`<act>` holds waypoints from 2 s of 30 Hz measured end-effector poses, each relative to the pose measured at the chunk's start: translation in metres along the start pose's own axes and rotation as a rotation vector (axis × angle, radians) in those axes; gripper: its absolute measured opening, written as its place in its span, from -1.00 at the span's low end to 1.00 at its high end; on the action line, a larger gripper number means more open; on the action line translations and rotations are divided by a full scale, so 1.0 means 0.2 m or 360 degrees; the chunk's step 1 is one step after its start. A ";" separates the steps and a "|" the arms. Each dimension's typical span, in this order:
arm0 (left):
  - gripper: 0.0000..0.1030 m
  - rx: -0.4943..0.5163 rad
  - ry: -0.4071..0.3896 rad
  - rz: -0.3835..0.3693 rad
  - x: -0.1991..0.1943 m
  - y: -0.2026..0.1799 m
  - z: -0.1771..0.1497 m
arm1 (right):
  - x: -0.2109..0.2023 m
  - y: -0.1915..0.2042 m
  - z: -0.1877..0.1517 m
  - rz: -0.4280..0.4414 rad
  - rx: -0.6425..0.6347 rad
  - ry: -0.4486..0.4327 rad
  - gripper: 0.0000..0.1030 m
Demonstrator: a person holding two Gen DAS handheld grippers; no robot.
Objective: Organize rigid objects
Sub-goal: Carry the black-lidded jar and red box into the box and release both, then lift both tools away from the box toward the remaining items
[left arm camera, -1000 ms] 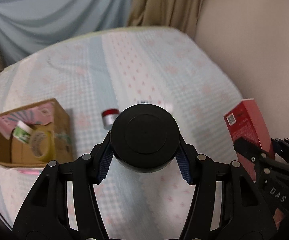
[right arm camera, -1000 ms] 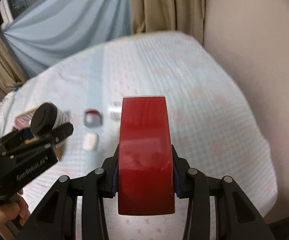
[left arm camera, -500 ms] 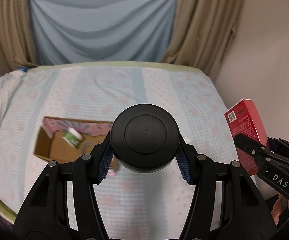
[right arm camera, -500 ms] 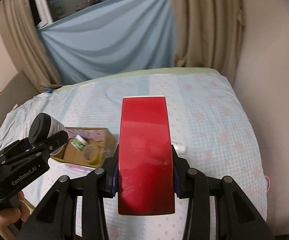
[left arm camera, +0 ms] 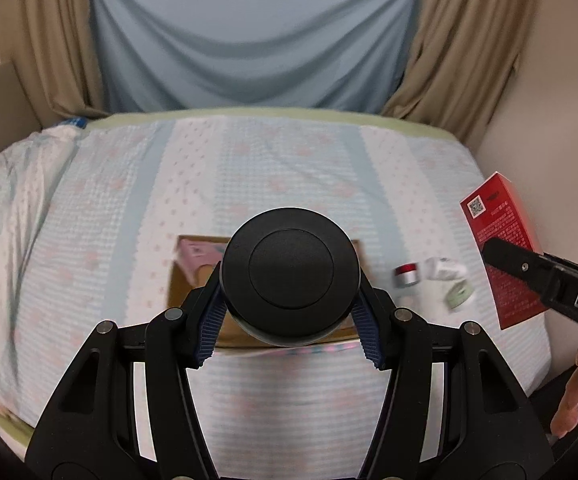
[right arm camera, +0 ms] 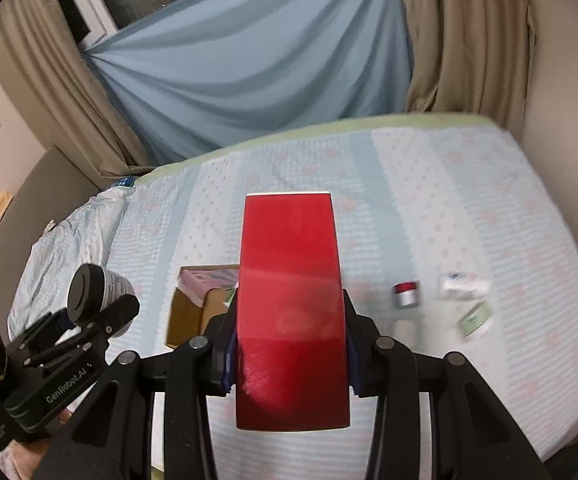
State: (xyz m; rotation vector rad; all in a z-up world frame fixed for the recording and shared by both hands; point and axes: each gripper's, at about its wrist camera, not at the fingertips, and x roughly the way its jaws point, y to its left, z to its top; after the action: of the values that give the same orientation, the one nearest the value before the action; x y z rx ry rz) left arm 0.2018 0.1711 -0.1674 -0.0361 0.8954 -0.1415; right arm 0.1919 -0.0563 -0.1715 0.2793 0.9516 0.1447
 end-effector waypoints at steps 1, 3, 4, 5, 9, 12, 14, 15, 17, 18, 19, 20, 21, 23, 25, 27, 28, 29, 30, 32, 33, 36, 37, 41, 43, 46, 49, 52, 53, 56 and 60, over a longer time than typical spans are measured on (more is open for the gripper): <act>0.04 0.0009 0.0028 -0.0011 0.04 0.07 0.00 | 0.06 0.03 0.00 0.0004 0.0040 0.0026 -0.27; 0.04 0.0036 0.0074 -0.0021 0.12 0.18 0.02 | 0.16 0.09 -0.01 0.0000 0.0095 0.0064 -0.27; 0.04 0.0049 0.0098 -0.0029 0.16 0.23 0.02 | 0.22 0.12 -0.01 -0.0008 0.0115 0.0087 -0.27; 0.04 0.0058 0.0120 -0.0035 0.21 0.27 0.02 | 0.28 0.16 -0.02 -0.0015 0.0131 0.0113 -0.27; 0.04 0.0061 0.0220 -0.0055 0.41 0.41 0.02 | 0.51 0.22 -0.04 -0.0028 0.0211 0.0233 -0.27; 0.04 0.0062 0.0286 -0.0059 0.55 0.46 0.00 | 0.68 0.23 -0.06 -0.0038 0.0249 0.0329 -0.27; 0.04 0.0053 0.0340 -0.0065 0.66 0.48 -0.02 | 0.80 0.24 -0.08 -0.0039 0.0271 0.0395 -0.27; 0.04 0.0048 0.0372 -0.0066 0.72 0.49 -0.03 | 0.85 0.23 -0.09 -0.0041 0.0278 0.0421 -0.27; 0.04 0.0040 0.0426 -0.0071 0.82 0.50 -0.06 | 0.96 0.22 -0.11 -0.0055 0.0290 0.0476 -0.27; 0.04 0.0039 0.0455 -0.0074 0.87 0.50 -0.07 | 1.01 0.22 -0.12 -0.0061 0.0297 0.0500 -0.27; 0.04 0.0043 0.0489 -0.0080 0.92 0.50 -0.09 | 1.06 0.22 -0.13 -0.0066 0.0306 0.0526 -0.27; 0.04 0.0053 0.0522 -0.0086 0.98 0.50 -0.11 | 1.11 0.21 -0.14 -0.0067 0.0316 0.0552 -0.27; 0.04 0.0059 0.0545 -0.0087 1.03 0.51 -0.13 | 1.15 0.20 -0.16 -0.0070 0.0331 0.0582 -0.27; 0.04 0.0061 0.0606 -0.0087 1.12 0.51 -0.17 | 1.23 0.18 -0.19 -0.0079 0.0355 0.0637 -0.27; 0.04 0.0070 0.0666 -0.0093 1.20 0.51 -0.20 | 1.29 0.17 -0.22 -0.0091 0.0369 0.0678 -0.27; 0.04 0.0097 0.0701 -0.0088 1.25 0.50 -0.23 | 1.34 0.15 -0.24 -0.0099 0.0391 0.0705 -0.27; 0.04 0.0113 0.0714 -0.0087 1.27 0.50 -0.24 | 1.35 0.13 -0.24 -0.0103 0.0408 0.0714 -0.27; 0.04 0.0129 0.0721 -0.0085 1.28 0.49 -0.25 | 1.36 0.13 -0.24 -0.0107 0.0420 0.0721 -0.27; 0.04 0.0147 0.0730 -0.0088 1.30 0.48 -0.25 | 1.37 0.12 -0.24 -0.0112 0.0428 0.0728 -0.27; 0.04 0.0179 0.0741 -0.0088 1.31 0.46 -0.24 | 1.39 0.11 -0.24 -0.0106 0.0439 0.0738 -0.27; 0.04 0.0197 0.0742 -0.0082 1.31 0.45 -0.24 | 1.39 0.10 -0.23 -0.0093 0.0447 0.0740 -0.27; 0.04 0.0246 0.0737 -0.0066 1.31 0.44 -0.23 | 1.40 0.11 -0.21 -0.0085 0.0444 0.0736 -0.26; 0.04 0.0252 0.0740 -0.0063 1.31 0.45 -0.23 | 1.41 0.11 -0.21 -0.0081 0.0442 0.0734 -0.26; 0.55 0.0255 0.0769 -0.0096 1.32 0.46 -0.23 | 1.44 0.08 -0.20 0.0031 0.0516 0.0719 0.05; 0.99 0.0244 0.0744 -0.0127 1.29 0.47 -0.22 | 1.44 0.05 -0.20 0.0076 0.0593 0.0705 0.78; 0.99 0.0239 0.0737 -0.0142 1.25 0.49 -0.22 | 1.39 -0.01 -0.19 0.0062 0.0639 0.0638 1.00; 0.99 0.0220 0.0737 -0.0140 1.24 0.50 -0.23 | 1.35 -0.03 -0.18 0.0046 0.0641 0.0627 1.00; 0.99 0.0202 0.0739 -0.0132 1.22 0.50 -0.23 | 1.31 -0.02 -0.18 0.0045 0.0620 0.0607 1.00; 0.99 0.0198 0.0733 -0.0130 1.21 0.49 -0.23 | 1.30 -0.02 -0.18 0.0045 0.0615 0.0600 1.00; 0.99 0.0184 0.0704 -0.0123 1.15 0.49 -0.23 | 1.25 -0.01 -0.19 0.0052 0.0605 0.0578 1.00; 0.99 0.0182 0.0664 -0.0108 1.05 0.48 -0.23 | 1.18 0.01 -0.20 0.0058 0.0605 0.0550 1.00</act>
State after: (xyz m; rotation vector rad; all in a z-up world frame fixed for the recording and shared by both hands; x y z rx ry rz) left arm 0.3062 0.2392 -0.3673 0.0724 1.3017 -0.2700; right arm 0.2945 0.0105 -0.3781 0.6370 1.3181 0.0437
